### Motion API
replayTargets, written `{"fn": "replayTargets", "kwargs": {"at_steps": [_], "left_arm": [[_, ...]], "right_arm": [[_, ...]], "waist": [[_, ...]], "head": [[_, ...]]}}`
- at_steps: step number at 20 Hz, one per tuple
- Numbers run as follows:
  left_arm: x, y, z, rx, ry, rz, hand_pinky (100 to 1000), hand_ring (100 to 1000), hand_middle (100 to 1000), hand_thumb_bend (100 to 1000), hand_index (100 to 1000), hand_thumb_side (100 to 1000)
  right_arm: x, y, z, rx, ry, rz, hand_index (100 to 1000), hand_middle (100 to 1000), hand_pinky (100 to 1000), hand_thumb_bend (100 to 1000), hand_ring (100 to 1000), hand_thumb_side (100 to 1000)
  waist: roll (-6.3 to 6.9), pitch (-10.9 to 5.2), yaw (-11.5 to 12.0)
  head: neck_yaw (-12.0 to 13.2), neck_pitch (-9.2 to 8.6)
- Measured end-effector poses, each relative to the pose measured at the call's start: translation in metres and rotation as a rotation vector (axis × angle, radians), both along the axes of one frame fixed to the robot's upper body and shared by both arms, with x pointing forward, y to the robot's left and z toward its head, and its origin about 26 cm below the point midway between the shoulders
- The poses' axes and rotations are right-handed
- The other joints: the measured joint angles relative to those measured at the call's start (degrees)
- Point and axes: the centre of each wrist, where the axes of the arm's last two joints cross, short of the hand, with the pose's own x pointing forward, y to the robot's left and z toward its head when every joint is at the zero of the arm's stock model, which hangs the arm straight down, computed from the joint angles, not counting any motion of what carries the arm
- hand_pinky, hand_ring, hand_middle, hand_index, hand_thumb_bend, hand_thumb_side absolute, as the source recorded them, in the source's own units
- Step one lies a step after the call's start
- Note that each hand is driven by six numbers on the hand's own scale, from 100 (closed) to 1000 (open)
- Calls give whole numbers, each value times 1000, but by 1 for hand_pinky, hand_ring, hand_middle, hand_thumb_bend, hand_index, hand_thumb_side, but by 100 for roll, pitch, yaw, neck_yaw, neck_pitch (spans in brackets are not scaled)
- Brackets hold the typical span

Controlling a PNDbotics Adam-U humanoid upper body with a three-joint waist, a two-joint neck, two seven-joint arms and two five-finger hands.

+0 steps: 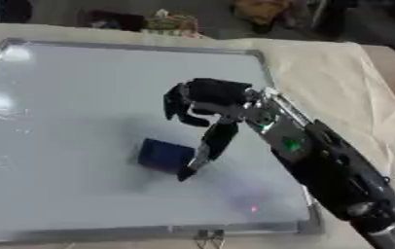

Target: Wipe the whiteboard clean with a brush.

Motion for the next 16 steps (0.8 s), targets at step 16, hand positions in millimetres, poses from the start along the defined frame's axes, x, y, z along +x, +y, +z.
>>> {"fn": "replayTargets", "kwargs": {"at_steps": [16], "left_arm": [[0,0,0,2,2,-2,369,432,426,100,497,921]], "right_arm": [[9,5,-41,-14,-13,-95,106,591,650,722,629,543]], "waist": [[4,111,101]], "head": [[-3,-4]]}}
